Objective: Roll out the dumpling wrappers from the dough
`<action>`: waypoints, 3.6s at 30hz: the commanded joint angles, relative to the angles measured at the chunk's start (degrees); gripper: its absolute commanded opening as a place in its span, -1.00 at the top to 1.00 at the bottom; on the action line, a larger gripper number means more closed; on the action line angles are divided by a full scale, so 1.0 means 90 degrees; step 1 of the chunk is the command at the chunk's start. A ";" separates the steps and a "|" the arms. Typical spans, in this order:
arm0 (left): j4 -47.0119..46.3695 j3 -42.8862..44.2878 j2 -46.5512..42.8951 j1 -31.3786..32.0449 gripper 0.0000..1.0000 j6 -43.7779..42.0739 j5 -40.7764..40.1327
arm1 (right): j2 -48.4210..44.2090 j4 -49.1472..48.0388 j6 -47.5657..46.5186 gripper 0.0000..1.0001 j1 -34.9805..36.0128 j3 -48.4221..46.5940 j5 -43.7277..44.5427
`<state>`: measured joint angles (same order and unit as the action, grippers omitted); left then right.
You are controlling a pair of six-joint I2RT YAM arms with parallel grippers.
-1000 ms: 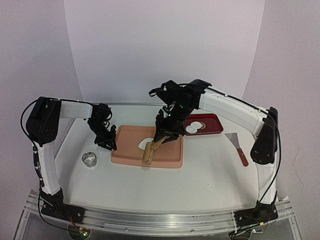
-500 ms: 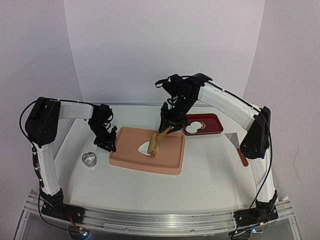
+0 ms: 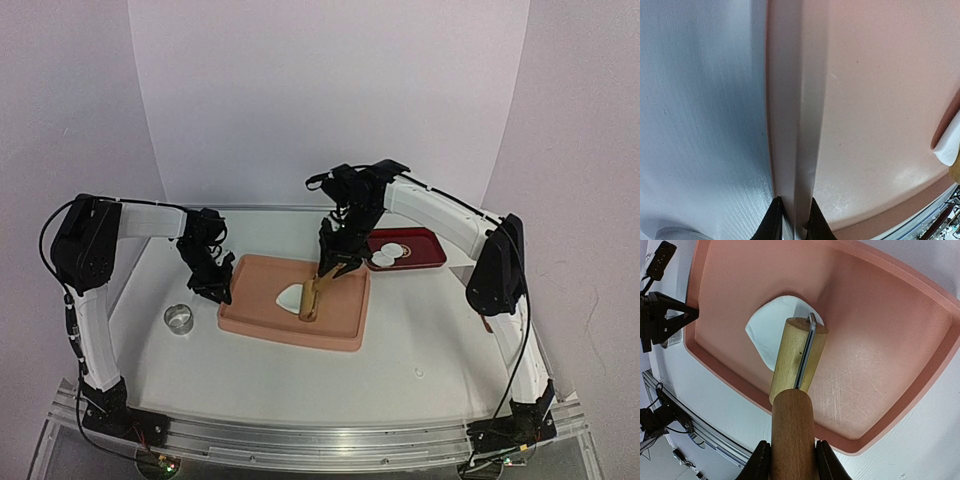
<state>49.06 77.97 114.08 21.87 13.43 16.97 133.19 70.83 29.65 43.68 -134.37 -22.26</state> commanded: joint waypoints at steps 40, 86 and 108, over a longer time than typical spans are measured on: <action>0.0548 0.0247 0.1572 0.0071 0.99 -0.0301 0.0403 | 0.2884 0.0976 -0.0600 1.00 -0.0056 0.0591 0.2898; 0.0225 -0.0090 0.1792 0.0242 0.99 -0.0418 0.0507 | 0.3887 0.0028 -0.0432 1.00 0.0344 -0.0419 0.0770; 0.0123 -0.0214 0.1588 0.0247 0.99 -0.0375 0.0449 | 0.3151 -0.0048 -0.0546 1.00 0.0347 -0.0754 0.0650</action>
<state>54.52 83.02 119.28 21.21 11.33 19.97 152.99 49.60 28.08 46.33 -146.21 -41.63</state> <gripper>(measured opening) 0.141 0.281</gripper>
